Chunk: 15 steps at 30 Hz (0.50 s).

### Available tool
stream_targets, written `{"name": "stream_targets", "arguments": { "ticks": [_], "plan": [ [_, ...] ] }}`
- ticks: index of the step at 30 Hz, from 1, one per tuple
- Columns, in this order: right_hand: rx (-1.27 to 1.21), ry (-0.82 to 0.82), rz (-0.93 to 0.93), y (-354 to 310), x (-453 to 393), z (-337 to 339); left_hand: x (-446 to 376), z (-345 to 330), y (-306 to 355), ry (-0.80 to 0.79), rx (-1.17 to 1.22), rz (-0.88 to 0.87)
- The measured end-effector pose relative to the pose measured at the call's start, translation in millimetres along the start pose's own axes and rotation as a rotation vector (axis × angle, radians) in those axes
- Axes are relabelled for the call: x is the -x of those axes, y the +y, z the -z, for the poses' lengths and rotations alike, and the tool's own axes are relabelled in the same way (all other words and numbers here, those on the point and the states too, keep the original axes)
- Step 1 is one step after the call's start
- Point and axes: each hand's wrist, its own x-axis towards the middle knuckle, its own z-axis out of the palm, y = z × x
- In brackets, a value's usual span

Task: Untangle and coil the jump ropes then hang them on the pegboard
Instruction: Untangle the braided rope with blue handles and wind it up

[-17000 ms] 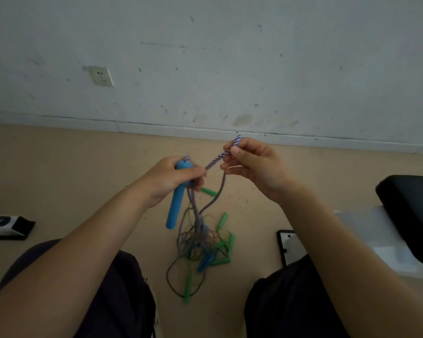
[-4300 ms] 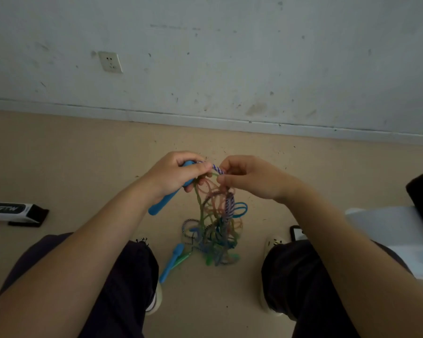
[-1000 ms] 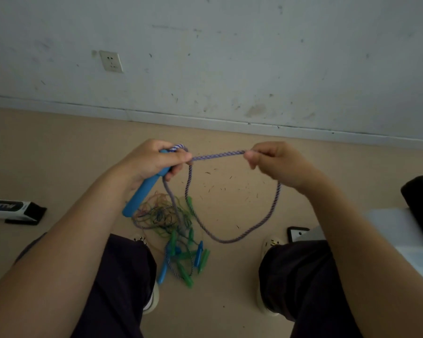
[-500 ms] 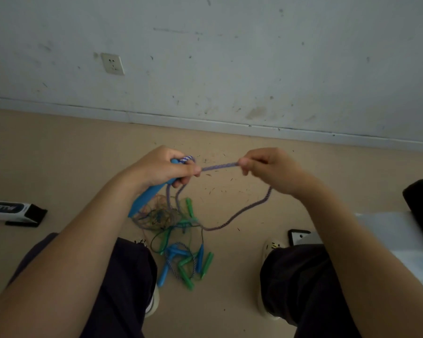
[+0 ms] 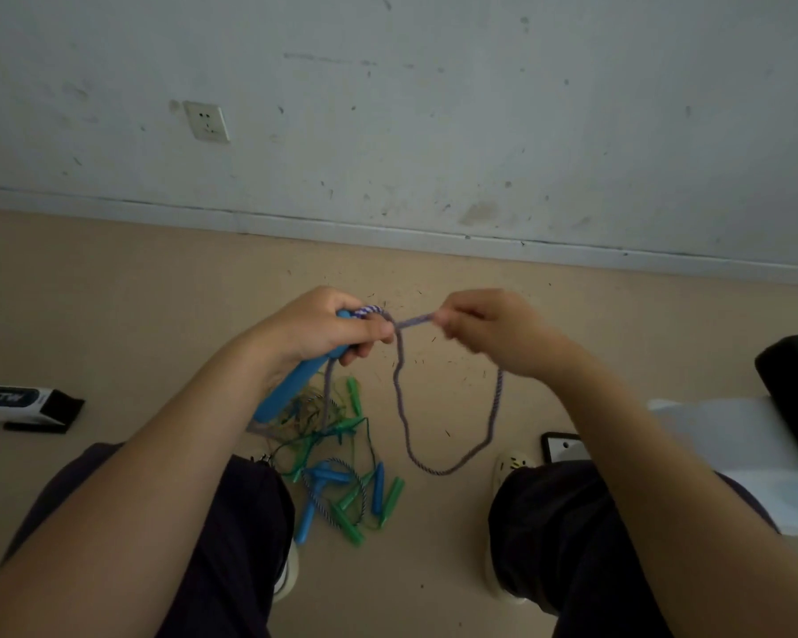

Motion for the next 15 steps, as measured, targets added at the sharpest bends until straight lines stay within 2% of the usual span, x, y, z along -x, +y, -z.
{"name": "stream_targets", "arguments": {
  "ticks": [2, 4, 10, 13, 15],
  "plan": [
    [-0.005, 0.142, -0.045, 16, 3, 22, 1, 12, -2, 0.088, -0.006, 0.002],
    [-0.072, 0.178, -0.080, 26, 7, 31, 1, 18, -5, 0.139, 0.027, -0.014],
    [-0.151, -0.074, -0.017, 2, 1, -19, 2, -12, -3, -0.004, 0.068, -0.015],
    [-0.171, -0.136, 0.014, -5, -4, -31, 1, -17, 1, -0.021, 0.086, -0.012],
    [-0.168, -0.121, 0.023, -6, -4, -24, 2, -12, 4, -0.006, 0.084, -0.016]
  ]
}}
